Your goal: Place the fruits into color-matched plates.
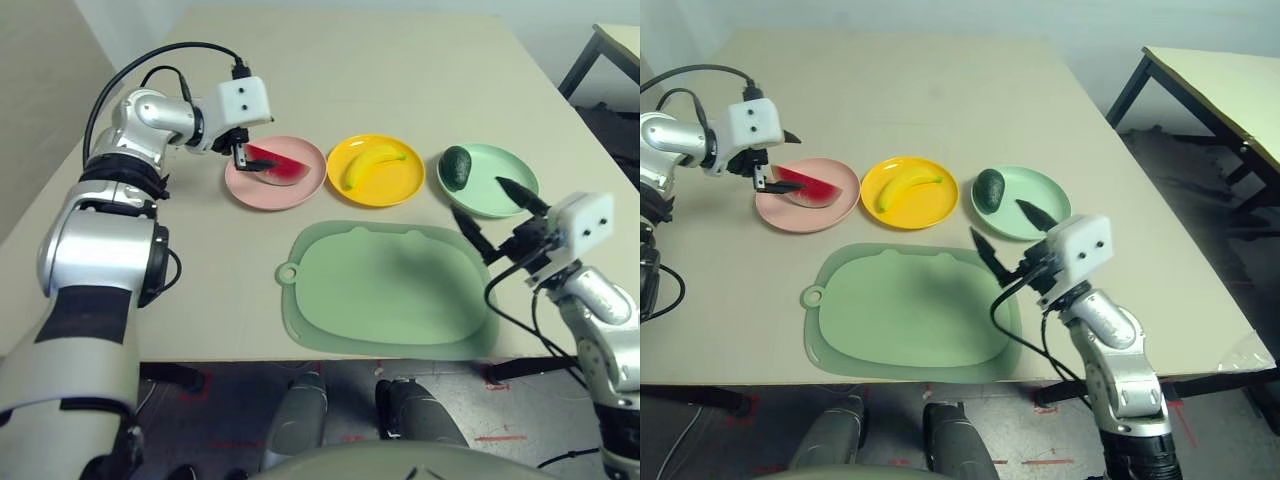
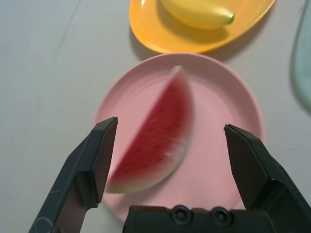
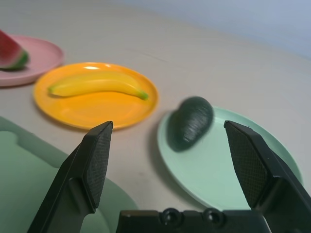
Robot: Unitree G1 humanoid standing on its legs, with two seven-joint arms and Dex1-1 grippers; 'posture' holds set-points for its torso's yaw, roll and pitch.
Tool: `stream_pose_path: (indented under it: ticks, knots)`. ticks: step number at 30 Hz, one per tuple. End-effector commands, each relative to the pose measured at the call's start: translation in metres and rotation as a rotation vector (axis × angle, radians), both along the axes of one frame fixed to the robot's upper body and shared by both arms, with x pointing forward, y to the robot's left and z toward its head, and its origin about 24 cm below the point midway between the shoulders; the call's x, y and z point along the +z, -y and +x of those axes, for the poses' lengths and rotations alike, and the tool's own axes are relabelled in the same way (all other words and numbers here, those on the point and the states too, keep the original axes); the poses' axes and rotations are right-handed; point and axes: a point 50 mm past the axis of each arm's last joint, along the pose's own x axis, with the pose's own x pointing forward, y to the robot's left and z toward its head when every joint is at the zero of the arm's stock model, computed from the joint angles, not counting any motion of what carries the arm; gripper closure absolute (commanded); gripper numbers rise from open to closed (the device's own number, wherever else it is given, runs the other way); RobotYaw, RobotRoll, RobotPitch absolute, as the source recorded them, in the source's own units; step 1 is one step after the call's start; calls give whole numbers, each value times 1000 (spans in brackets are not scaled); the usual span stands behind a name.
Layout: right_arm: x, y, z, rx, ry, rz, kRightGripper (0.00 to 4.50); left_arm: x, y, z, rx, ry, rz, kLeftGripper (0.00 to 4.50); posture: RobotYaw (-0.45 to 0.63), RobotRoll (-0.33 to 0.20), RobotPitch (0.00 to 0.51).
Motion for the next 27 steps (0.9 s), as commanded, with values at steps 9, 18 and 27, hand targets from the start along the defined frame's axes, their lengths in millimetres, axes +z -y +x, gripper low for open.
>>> stream_pose_path:
  ticks: [9, 18, 27]
  knots:
    - [-16, 40, -36, -221, -23, -6, 0, -16, -25, -21, 116, -6, -301, 22, 192, 0, 140]
    - [-26, 52, -55, -308, 30, -15, 0, -22, -28, -28, 176, 29, -420, 22, 168, 0, 144]
    - [-28, 56, -60, -317, 70, 28, 0, -44, -33, -44, 282, 37, -559, 22, 183, 0, 143]
